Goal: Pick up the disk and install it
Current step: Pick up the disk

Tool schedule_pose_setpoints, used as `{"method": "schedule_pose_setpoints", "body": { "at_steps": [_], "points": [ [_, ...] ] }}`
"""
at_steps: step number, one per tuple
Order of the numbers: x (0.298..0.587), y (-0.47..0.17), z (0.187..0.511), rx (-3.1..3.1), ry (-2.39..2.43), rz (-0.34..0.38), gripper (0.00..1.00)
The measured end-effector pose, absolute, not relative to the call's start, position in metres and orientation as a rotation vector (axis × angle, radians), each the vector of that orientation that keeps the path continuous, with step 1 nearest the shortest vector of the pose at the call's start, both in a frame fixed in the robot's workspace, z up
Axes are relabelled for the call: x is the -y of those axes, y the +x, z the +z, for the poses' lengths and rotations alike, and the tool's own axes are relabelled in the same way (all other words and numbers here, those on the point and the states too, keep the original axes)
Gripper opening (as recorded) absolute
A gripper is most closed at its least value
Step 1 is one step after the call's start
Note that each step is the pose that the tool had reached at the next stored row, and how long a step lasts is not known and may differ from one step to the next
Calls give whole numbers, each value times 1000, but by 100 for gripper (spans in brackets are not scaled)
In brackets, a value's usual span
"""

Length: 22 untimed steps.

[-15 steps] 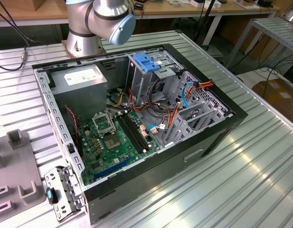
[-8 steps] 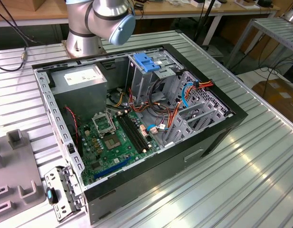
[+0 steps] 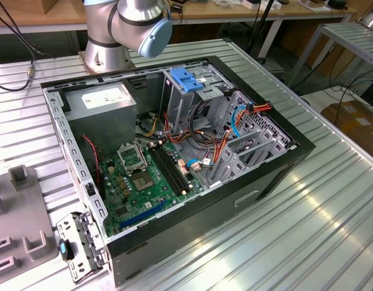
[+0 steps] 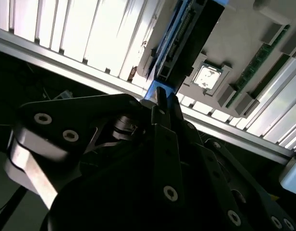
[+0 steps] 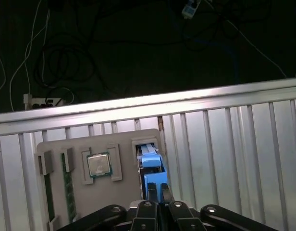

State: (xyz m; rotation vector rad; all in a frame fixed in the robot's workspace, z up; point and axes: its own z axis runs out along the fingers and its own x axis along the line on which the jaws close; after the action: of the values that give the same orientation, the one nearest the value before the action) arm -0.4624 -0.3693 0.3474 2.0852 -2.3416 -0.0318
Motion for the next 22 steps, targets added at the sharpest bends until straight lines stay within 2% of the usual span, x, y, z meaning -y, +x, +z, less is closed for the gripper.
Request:
{"method": "schedule_pose_setpoints", "body": {
  "at_steps": [1,2,5,7,10,11,17,20,22],
  "points": [
    [370,-463,347,2336,2095,-28,18],
    [370,-463,347,2333,2099,-26,25],
    [370,-464,347,2332,2103,-23,26],
    [370,-464,347,2332,2103,-23,38],
    [370,-464,347,2331,2103,-22,39],
    [370,-464,346,2331,2102,-21,46],
    [370,-464,337,2323,2099,-8,46],
    [370,-468,308,2299,2122,-3,46],
    [370,-468,301,2283,2139,-2,46]
  ]
}}
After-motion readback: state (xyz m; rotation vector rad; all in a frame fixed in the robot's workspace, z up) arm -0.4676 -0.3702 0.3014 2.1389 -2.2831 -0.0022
